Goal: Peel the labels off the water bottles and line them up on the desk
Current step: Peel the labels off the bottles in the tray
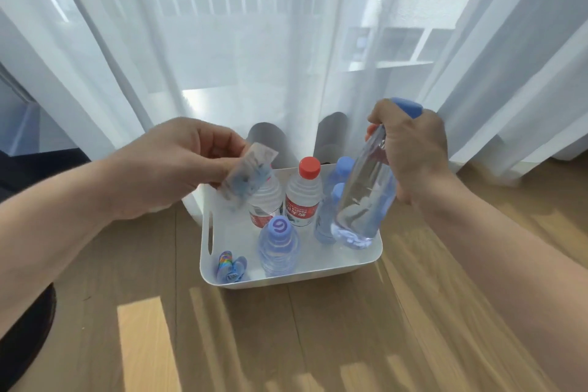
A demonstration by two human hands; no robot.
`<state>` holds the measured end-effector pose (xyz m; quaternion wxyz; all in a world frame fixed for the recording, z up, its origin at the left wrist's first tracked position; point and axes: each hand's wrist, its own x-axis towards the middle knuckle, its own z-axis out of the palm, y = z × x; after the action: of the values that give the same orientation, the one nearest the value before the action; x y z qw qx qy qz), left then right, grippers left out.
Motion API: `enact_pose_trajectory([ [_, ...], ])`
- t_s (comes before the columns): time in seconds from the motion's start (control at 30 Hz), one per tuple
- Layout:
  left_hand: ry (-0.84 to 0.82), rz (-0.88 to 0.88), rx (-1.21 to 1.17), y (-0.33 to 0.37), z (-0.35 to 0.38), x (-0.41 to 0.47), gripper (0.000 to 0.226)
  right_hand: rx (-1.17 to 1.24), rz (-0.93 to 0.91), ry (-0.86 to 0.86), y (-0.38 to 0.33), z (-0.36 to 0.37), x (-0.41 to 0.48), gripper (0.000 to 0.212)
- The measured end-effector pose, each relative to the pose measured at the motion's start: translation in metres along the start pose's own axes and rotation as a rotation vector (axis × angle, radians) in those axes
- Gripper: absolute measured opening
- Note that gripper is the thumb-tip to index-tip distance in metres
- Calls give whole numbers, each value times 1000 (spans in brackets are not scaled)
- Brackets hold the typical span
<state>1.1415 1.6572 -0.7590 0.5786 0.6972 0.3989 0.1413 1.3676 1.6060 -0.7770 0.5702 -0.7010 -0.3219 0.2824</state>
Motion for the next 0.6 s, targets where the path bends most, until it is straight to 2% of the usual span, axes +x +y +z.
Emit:
enact_pose_trajectory([
  [0.1,235,-115,487,-36,-10,13,8,-53,-55,-42,7,-7,-1,27],
  [0.17,264,-170,713,-66,-9,21,9,-6,-34,-58,9,-8,-3,26],
  [0.23,225,-202,844,-93,-1,29,6,1,-33,-70,12,-8,-5,25],
  [0.33,194,-222,935,-116,12,42,12,-37,-61,-75,18,-6,-6,25],
  [0.43,267,-270,857,-122,18,52,7,-38,-59,-86,26,-8,-4,22],
  [0.5,282,-302,820,-127,21,55,15,-56,-42,-112,32,-10,-2,19],
  [0.6,232,-365,940,-130,27,57,13,-74,23,-186,44,-10,0,23],
])
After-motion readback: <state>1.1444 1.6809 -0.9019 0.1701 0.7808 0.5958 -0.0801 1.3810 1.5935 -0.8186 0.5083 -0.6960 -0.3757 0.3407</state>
